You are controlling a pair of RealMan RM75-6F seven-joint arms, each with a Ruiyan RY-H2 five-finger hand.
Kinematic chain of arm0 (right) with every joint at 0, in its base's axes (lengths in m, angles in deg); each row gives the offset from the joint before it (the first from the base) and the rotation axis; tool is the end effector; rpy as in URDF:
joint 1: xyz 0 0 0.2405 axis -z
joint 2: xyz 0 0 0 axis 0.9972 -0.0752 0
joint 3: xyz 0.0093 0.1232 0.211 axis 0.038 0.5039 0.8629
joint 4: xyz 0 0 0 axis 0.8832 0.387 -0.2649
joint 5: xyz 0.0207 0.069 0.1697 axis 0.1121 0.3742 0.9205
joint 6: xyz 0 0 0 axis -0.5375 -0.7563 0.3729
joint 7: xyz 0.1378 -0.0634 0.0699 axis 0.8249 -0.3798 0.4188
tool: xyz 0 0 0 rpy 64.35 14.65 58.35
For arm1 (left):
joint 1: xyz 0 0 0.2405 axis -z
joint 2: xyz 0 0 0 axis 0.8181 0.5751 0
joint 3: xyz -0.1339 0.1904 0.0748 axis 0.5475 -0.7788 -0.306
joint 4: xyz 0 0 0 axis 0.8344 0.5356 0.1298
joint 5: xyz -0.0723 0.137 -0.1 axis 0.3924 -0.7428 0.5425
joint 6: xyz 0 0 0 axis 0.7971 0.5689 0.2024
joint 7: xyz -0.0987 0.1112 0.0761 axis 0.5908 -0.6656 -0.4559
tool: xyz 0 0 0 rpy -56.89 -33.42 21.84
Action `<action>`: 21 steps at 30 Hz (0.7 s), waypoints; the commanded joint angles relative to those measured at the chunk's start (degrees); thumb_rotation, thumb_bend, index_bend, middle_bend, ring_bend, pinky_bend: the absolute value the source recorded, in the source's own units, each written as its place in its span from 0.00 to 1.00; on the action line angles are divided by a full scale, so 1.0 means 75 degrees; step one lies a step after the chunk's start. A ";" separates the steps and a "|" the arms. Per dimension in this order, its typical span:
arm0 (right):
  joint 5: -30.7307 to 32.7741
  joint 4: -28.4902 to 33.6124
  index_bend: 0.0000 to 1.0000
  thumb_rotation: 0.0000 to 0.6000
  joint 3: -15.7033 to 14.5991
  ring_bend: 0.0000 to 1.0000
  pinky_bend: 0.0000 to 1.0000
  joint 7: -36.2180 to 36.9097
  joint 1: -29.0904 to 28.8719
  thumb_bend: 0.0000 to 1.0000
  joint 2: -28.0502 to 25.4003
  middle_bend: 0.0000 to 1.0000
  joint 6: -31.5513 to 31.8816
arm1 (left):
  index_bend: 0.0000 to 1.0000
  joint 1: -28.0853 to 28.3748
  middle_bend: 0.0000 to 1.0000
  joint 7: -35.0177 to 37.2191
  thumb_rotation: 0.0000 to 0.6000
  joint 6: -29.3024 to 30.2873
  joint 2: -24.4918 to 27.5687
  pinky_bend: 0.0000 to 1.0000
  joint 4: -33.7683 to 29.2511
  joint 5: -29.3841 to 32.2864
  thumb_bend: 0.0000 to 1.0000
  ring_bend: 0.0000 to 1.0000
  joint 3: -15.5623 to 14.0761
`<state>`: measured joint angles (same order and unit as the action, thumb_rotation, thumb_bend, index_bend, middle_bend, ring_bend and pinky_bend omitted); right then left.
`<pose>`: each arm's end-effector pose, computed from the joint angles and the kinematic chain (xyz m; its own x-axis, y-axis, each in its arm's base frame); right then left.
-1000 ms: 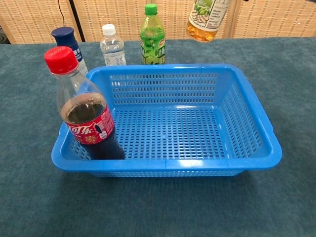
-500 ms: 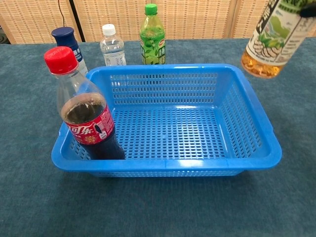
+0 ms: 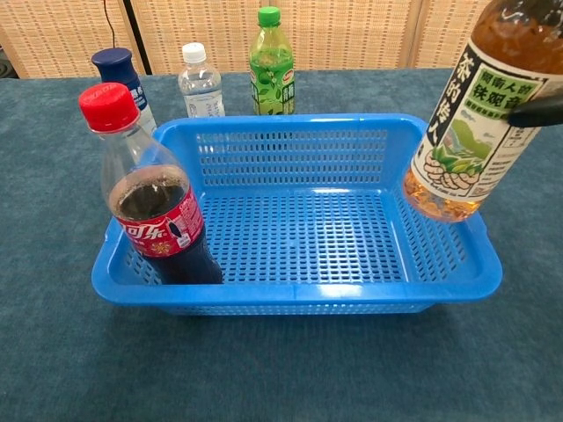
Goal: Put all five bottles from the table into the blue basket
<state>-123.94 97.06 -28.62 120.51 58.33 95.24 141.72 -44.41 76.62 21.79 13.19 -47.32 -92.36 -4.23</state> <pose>-0.1385 -0.2624 0.1153 -0.3026 -0.4537 0.8382 -0.8274 -0.3115 -0.4673 -0.2523 0.2278 0.1900 0.1887 0.0139 0.9819 0.9739 -0.1310 -0.1853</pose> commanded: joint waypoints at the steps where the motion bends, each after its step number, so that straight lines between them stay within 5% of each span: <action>1: 0.0029 0.0092 0.64 1.00 -0.0096 0.68 0.73 -0.0323 0.0020 0.23 0.0216 0.78 -0.0104 | 0.00 0.0009 0.00 0.0032 1.00 -0.0041 0.0009 0.00 0.0009 0.0022 0.00 0.00 0.0002; 16: -0.0224 -0.0515 0.61 1.00 -0.0577 0.65 0.70 -0.1042 0.0020 0.23 0.1106 0.75 -0.0482 | 0.00 0.0024 0.00 0.0155 1.00 -0.0127 0.0053 0.00 0.0032 0.0055 0.00 0.00 0.0010; 19: -0.0523 -0.0768 0.40 1.00 -0.0752 0.51 0.62 -0.0983 -0.0036 0.21 0.1120 0.60 -0.0538 | 0.00 0.0029 0.00 0.0169 1.00 -0.0141 0.0056 0.00 0.0038 0.0045 0.00 0.00 0.0006; 21: -0.0619 -0.0858 0.22 1.00 -0.0817 0.34 0.51 -0.0927 -0.0076 0.09 0.1108 0.40 -0.0587 | 0.00 0.0027 0.00 0.0161 1.00 -0.0142 0.0052 0.00 0.0039 0.0040 0.00 0.00 0.0002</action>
<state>-128.10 91.08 -34.31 113.26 58.02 103.51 137.64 -44.20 77.83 20.72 13.59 -47.02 -92.06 -4.21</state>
